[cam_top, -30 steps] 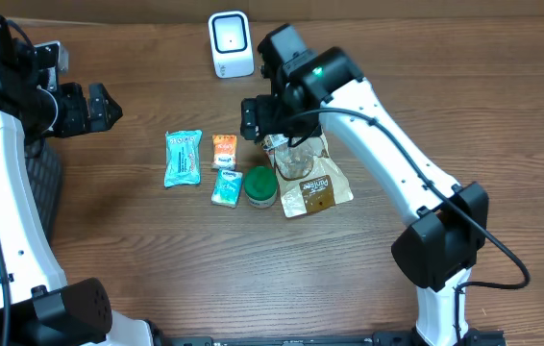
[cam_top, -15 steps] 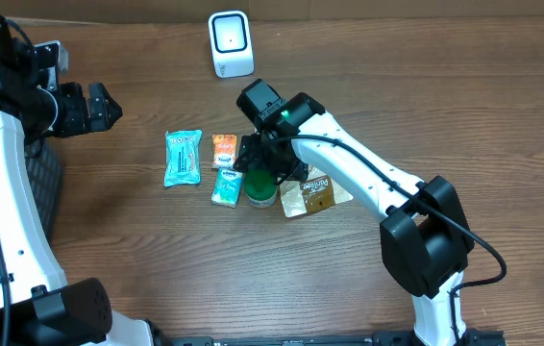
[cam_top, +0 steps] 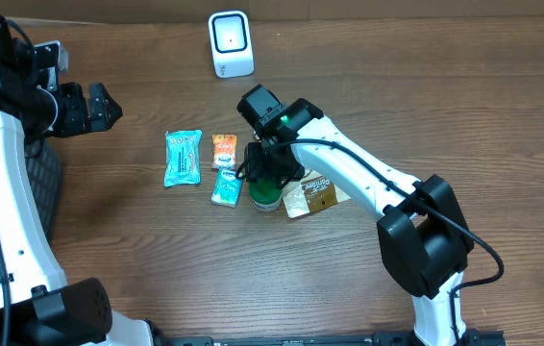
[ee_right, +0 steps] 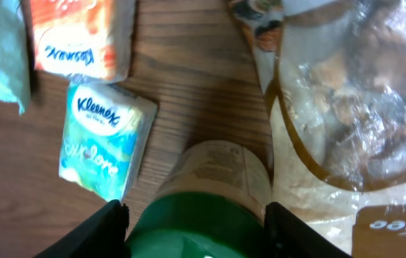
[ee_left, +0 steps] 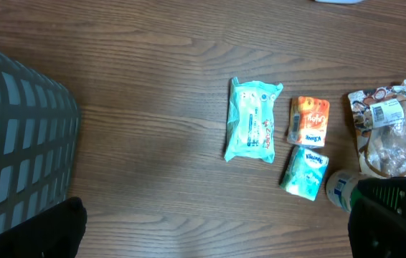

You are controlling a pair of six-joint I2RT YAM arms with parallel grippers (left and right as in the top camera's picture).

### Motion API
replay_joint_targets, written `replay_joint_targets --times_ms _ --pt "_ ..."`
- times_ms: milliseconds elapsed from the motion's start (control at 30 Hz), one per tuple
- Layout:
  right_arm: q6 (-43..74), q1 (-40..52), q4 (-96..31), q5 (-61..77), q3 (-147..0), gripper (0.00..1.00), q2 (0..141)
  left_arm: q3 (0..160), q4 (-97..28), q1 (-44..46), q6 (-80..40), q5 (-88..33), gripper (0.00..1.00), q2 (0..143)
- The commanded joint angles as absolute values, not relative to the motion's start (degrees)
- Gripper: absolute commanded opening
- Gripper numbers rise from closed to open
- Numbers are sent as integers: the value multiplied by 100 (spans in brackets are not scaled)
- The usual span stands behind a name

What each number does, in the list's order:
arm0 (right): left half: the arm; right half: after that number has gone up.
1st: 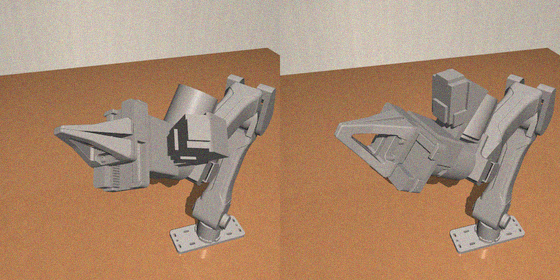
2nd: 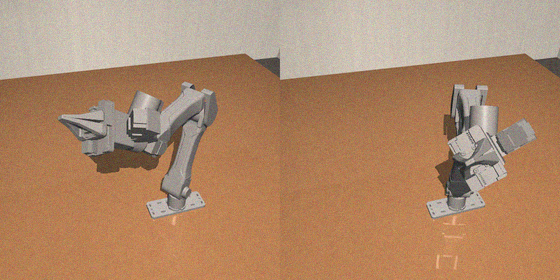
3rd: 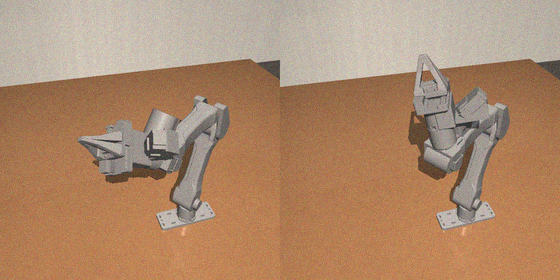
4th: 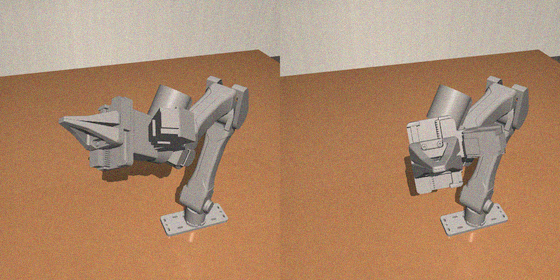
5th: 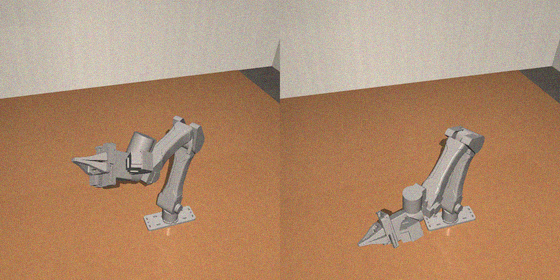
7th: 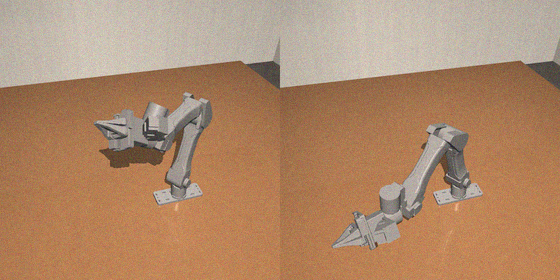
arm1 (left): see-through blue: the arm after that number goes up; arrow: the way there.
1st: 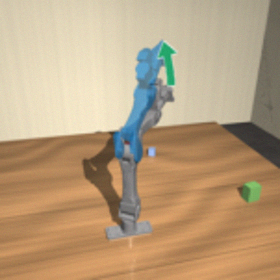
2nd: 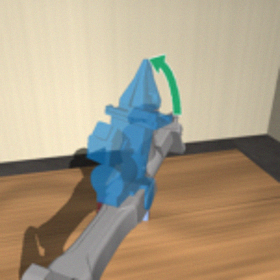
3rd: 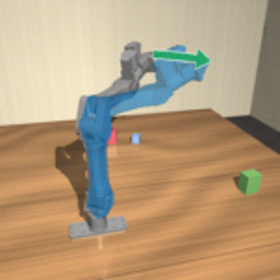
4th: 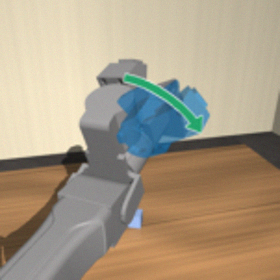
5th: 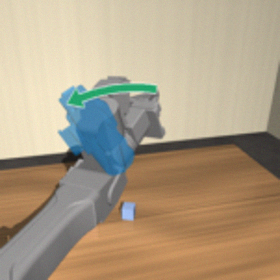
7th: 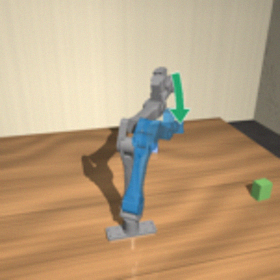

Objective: Scan the item barcode
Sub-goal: 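Lower the right gripper and grasp the green-lidded jar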

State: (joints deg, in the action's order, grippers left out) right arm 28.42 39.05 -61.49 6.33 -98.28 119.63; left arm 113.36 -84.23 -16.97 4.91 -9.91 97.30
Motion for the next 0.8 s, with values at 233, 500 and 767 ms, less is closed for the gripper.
replay_joint_targets --times_ms 233,500,767 --pt "-1422 3931 -6051 1004 -9839 59 11913 11408 -8414 -1686 600 -1055 99 9708" --pt "958 3909 -6995 1210 -10807 100 11913 11408 -8414 -1686 600 -1055 99 9708" --pt "2305 3909 -6897 998 -10116 100 11917 11408 -8414 -1686 600 -1052 100 9708"
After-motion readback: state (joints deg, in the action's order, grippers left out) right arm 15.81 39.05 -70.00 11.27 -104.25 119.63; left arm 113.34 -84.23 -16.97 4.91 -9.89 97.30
